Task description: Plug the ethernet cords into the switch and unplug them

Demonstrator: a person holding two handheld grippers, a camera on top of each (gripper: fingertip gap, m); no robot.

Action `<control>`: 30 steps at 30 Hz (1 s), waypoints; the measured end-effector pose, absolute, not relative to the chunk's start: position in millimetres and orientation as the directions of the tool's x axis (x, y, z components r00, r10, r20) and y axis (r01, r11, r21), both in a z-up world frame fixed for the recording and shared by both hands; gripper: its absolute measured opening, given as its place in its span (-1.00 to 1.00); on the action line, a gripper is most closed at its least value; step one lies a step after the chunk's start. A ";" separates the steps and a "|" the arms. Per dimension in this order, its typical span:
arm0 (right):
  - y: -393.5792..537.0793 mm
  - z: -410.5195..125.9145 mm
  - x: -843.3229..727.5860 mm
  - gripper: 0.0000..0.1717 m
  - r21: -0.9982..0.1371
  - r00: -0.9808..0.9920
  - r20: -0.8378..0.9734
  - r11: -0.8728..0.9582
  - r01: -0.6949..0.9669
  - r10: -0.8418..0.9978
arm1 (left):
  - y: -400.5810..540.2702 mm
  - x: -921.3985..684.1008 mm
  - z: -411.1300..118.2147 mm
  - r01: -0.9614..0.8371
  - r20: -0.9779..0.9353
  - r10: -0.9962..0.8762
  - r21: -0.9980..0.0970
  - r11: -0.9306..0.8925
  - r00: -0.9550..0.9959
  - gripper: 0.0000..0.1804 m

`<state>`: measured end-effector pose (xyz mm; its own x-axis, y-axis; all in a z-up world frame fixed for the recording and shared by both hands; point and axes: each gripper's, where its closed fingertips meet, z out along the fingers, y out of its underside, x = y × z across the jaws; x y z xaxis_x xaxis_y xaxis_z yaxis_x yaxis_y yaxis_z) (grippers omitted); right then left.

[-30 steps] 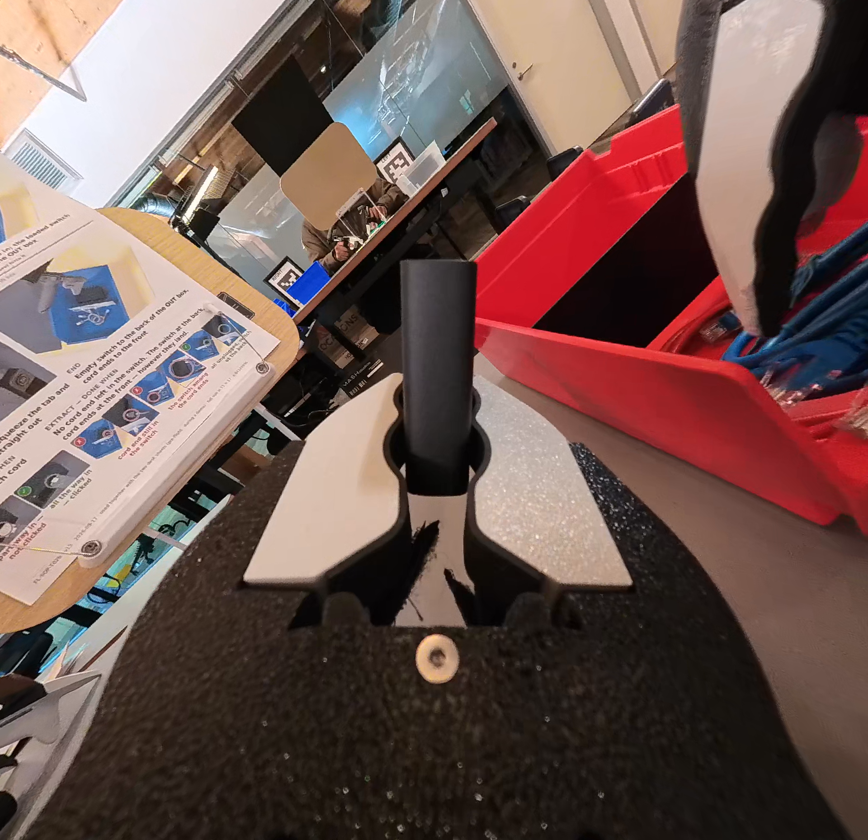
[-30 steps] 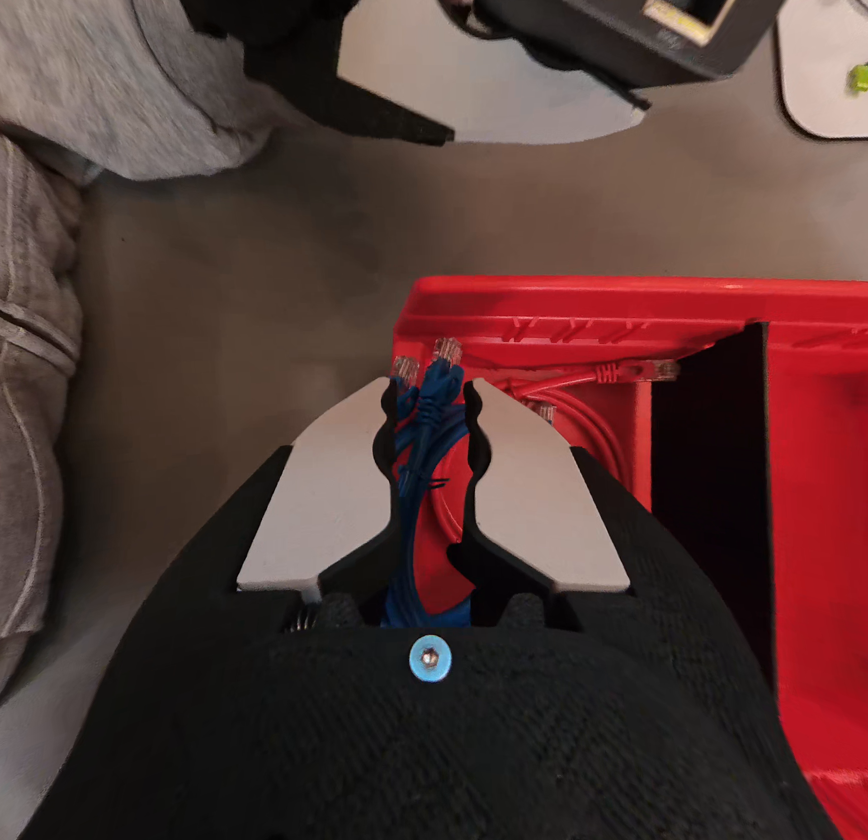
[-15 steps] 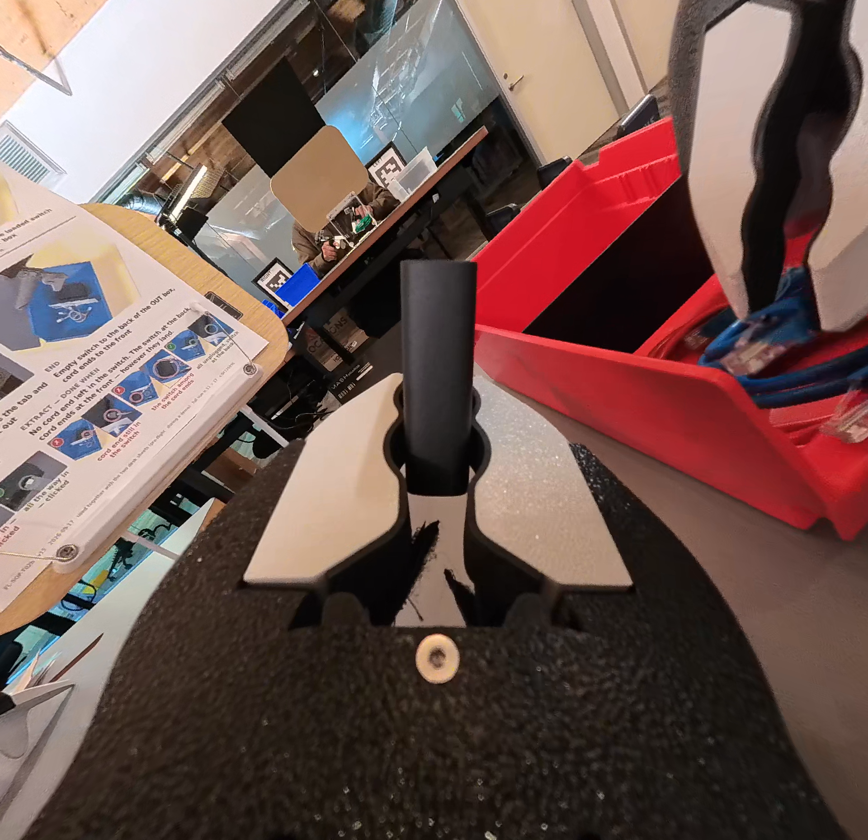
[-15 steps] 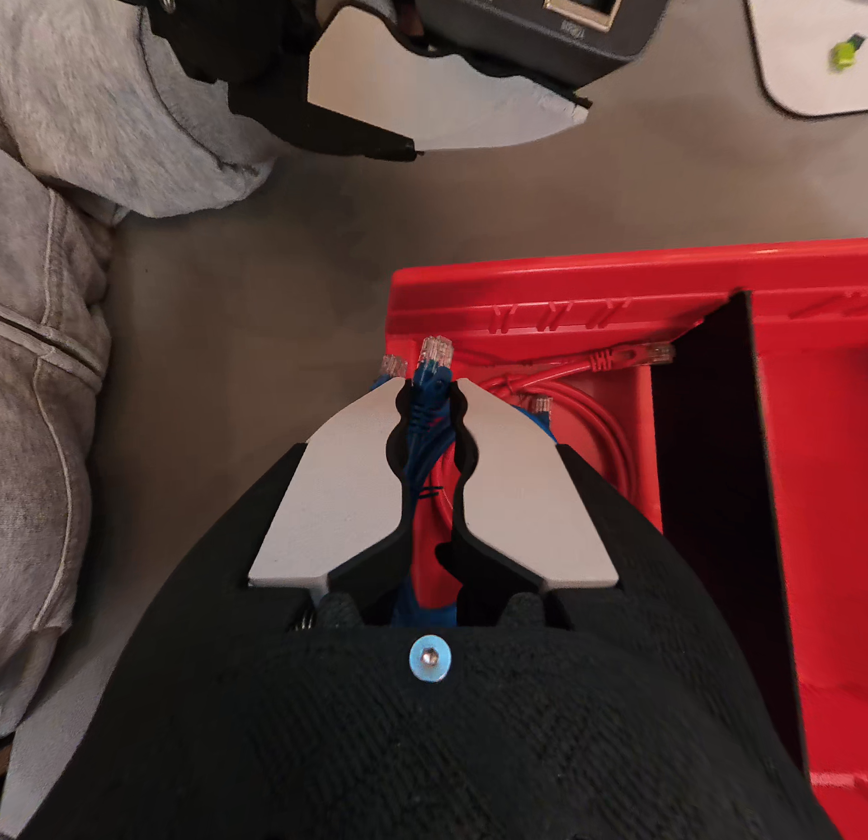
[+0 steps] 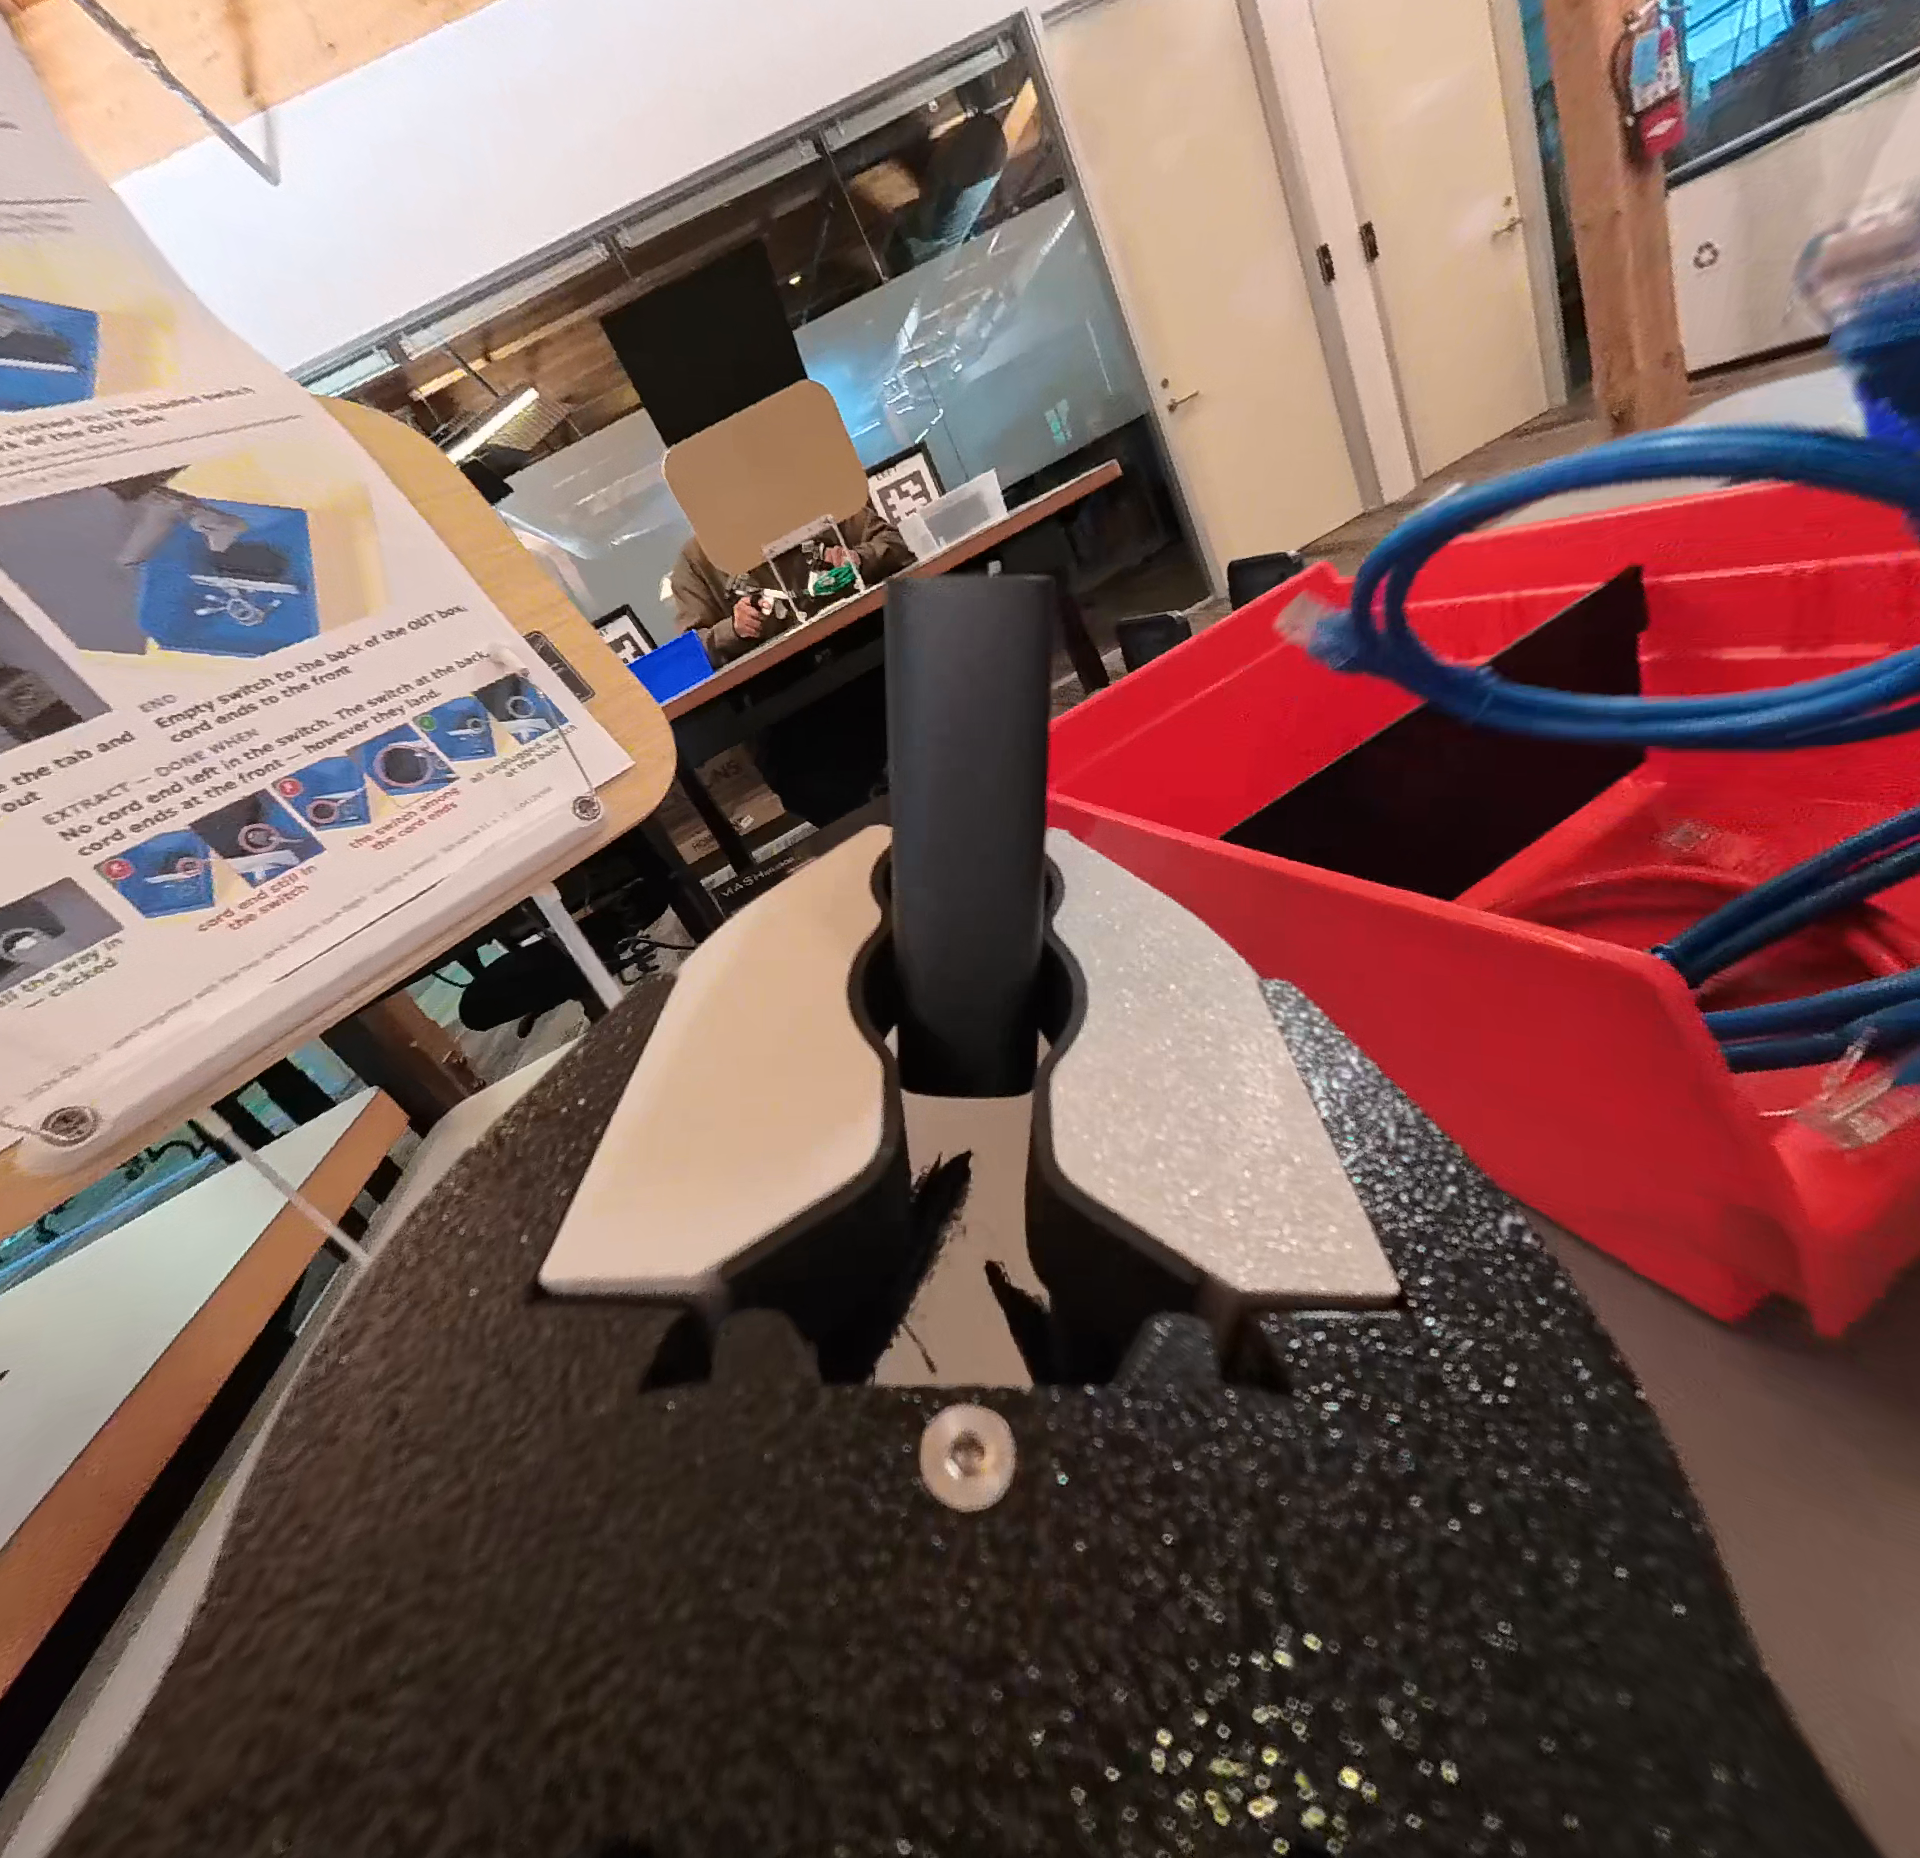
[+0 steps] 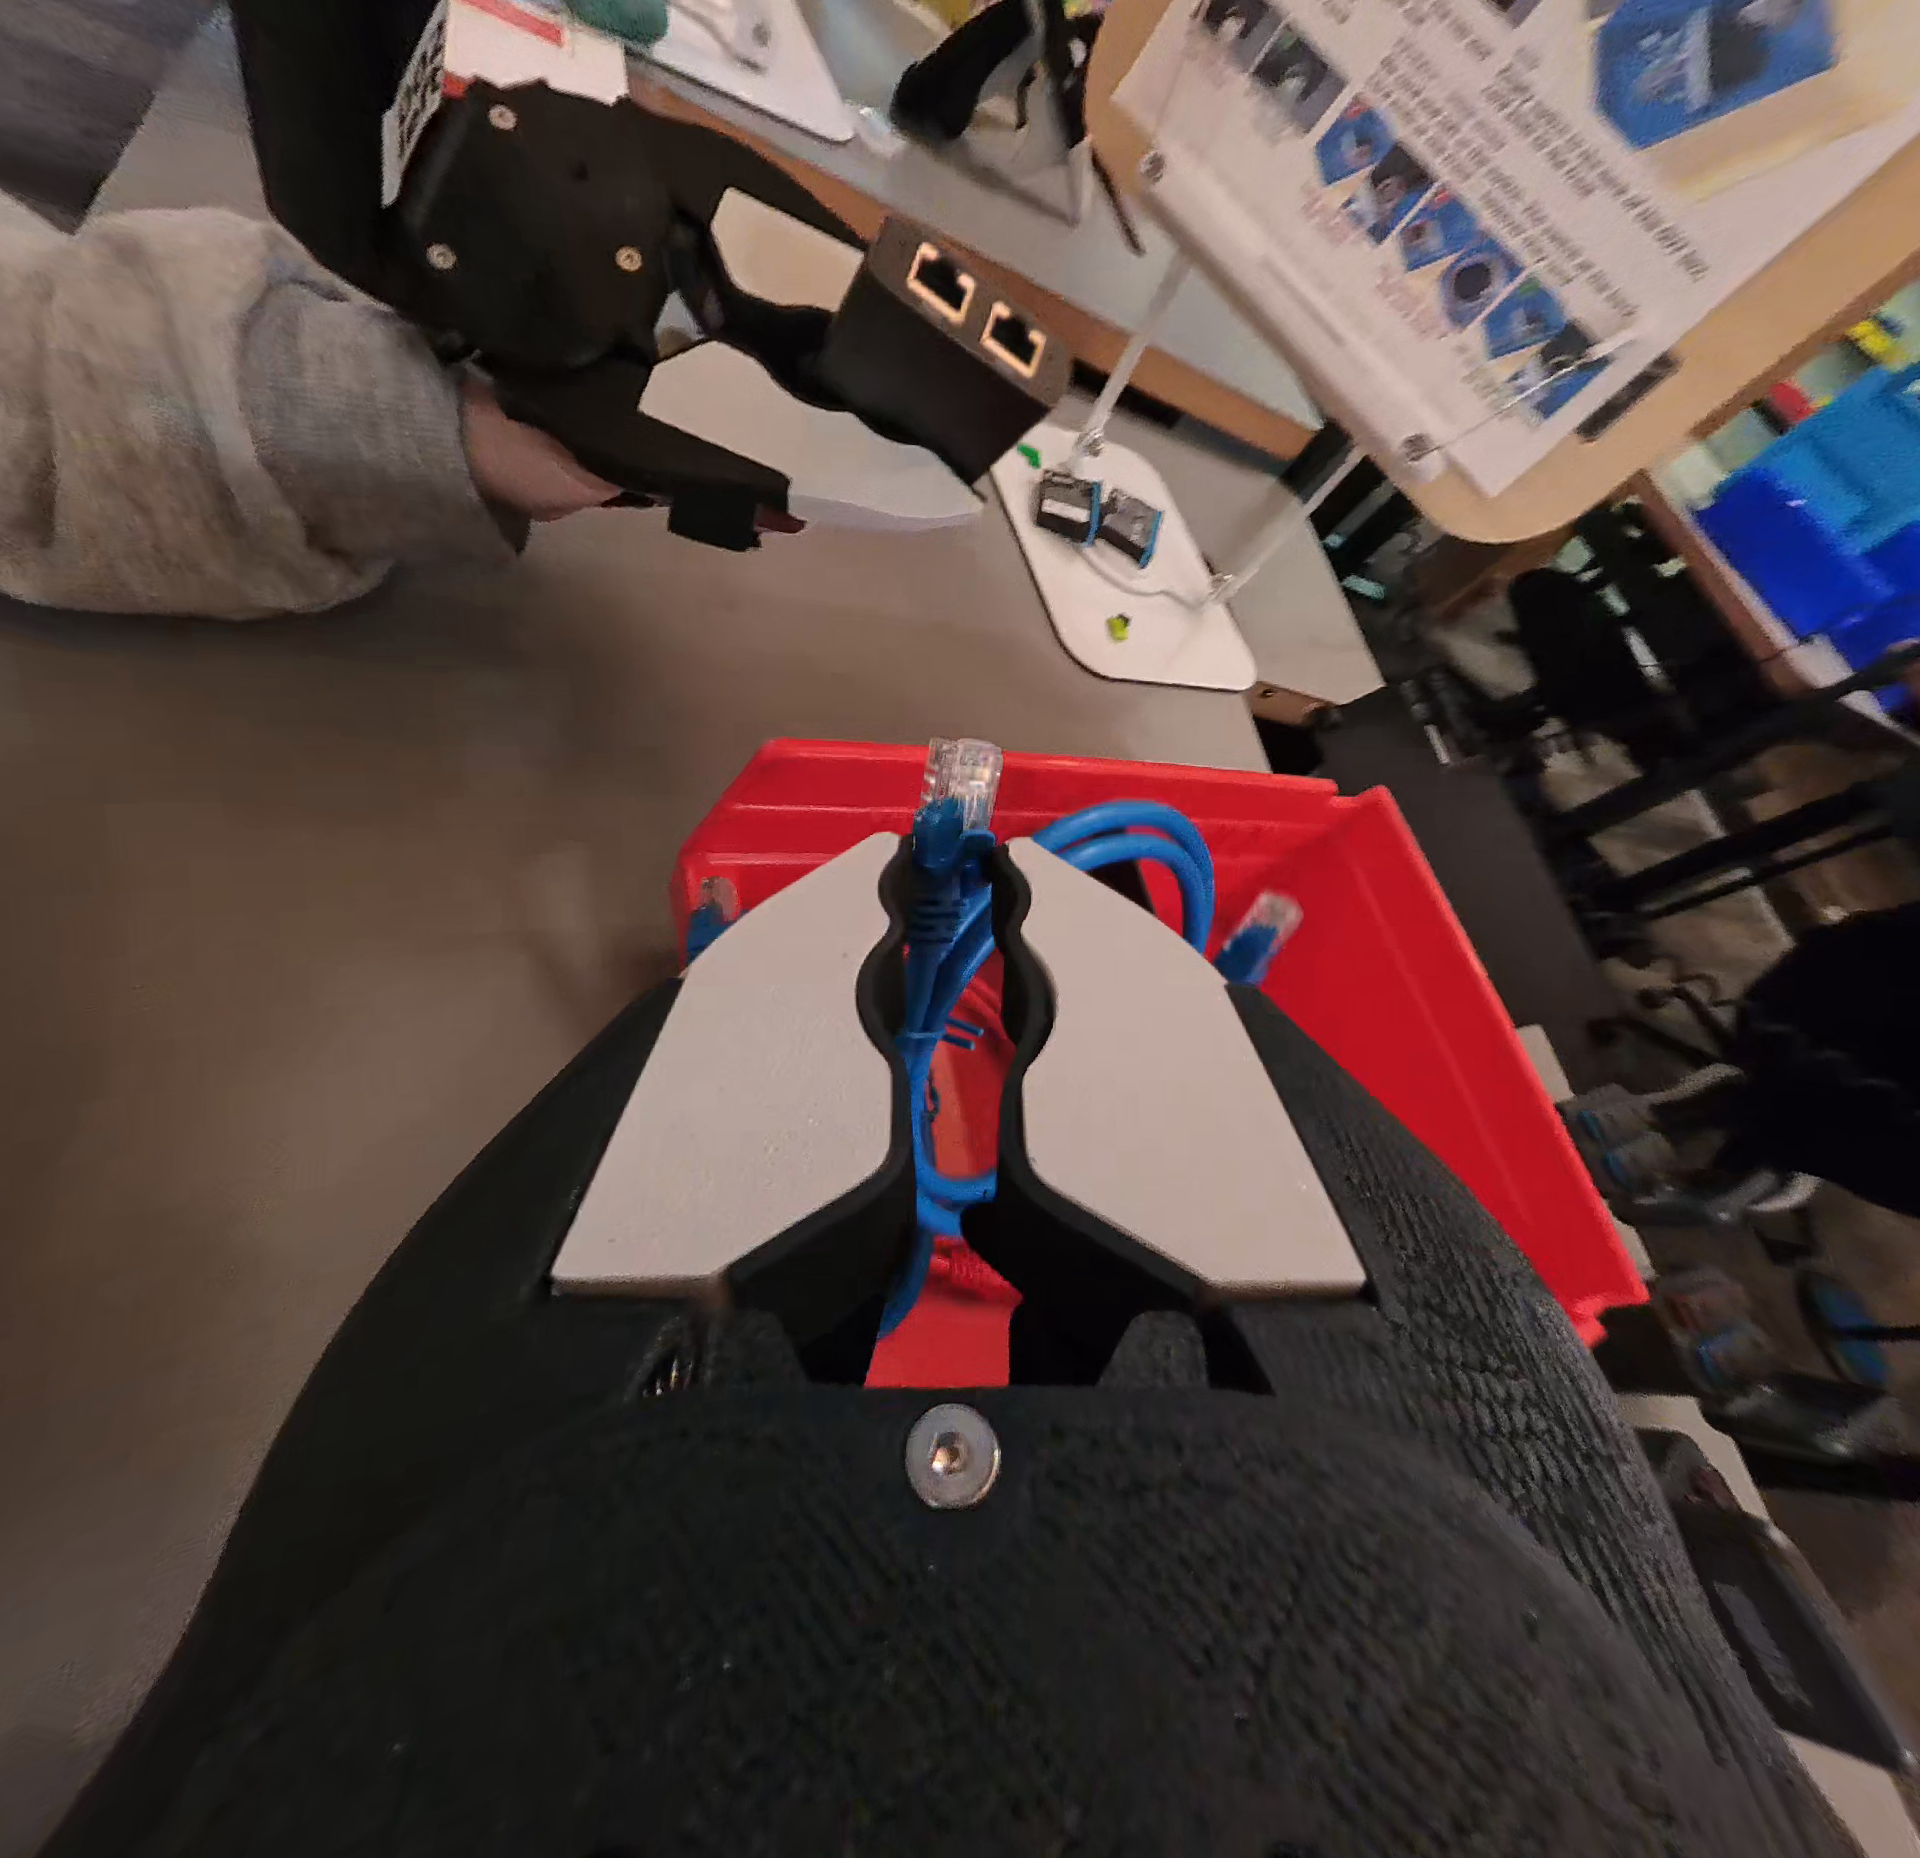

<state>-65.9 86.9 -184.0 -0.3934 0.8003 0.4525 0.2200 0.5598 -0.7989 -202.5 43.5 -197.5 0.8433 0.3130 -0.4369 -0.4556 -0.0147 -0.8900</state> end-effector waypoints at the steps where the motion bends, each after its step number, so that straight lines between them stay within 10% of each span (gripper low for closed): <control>1: 88.2 -179.5 -64.6 -0.86 -0.803 -0.374 0.463 0.559 0.208 0.804 | 42.6 -203.5 -197.6 -0.452 -0.433 0.318 -0.892 -0.017 0.843 -0.76; 30: -86.0 -110.9 -155.7 -0.87 -0.780 -0.465 0.607 0.595 -0.194 0.644 | -161.7 -244.8 -191.5 -0.410 -0.450 0.669 -0.882 -0.231 0.592 -0.77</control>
<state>-155.7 -86.0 -110.9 -0.4652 0.6440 0.6074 -0.1942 0.5952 -0.7798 -244.8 -161.7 -191.5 0.5918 0.6685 -0.4503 -0.4100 -0.2313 -0.8823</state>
